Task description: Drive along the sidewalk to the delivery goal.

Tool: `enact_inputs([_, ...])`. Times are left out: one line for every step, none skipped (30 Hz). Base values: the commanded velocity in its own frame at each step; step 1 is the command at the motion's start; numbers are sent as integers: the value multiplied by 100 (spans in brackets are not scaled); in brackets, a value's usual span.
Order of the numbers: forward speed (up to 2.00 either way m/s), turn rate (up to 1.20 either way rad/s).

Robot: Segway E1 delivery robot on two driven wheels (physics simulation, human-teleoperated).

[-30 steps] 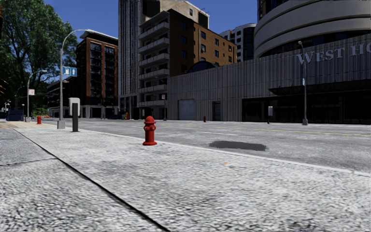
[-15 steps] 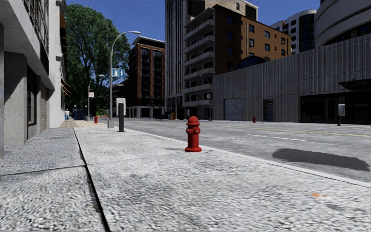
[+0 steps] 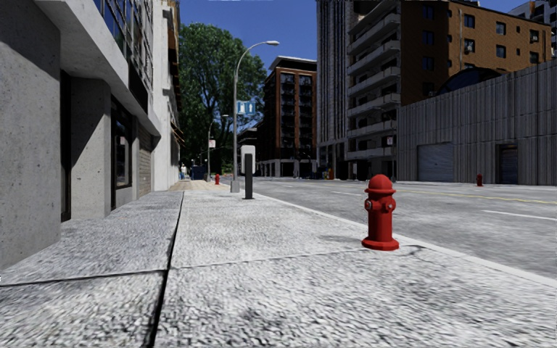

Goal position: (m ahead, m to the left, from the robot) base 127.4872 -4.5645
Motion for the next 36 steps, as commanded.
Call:
enact_inputs([200,61])
enact_inputs([200,61])
enact_inputs([200,61])
enact_inputs([200,61])
enact_inputs([200,61])
enact_inputs([200,61])
enact_inputs([200,61])
enact_inputs([200,61])
enact_inputs([200,61])
enact_inputs([200,61])
enact_inputs([200,51])
enact_inputs([200,51])
enact_inputs([199,0])
enact_inputs([200,0])
enact_inputs([200,0])
enact_inputs([200,0])
enact_inputs([200,0])
enact_inputs([200,0])
enact_inputs([200,0])
enact_inputs([200,0])
enact_inputs([199,0])
enact_inputs([199,0])
enact_inputs([199,0])
enact_inputs([199,0])
enact_inputs([199,0])
enact_inputs([199,0])
enact_inputs([199,0])
enact_inputs([199,0])
enact_inputs([199,0])
enact_inputs([199,0])
enact_inputs([199,0])
enact_inputs([199,0])
enact_inputs([199,0])
enact_inputs([199,0])
enact_inputs([199,0])
enact_inputs([199,0])
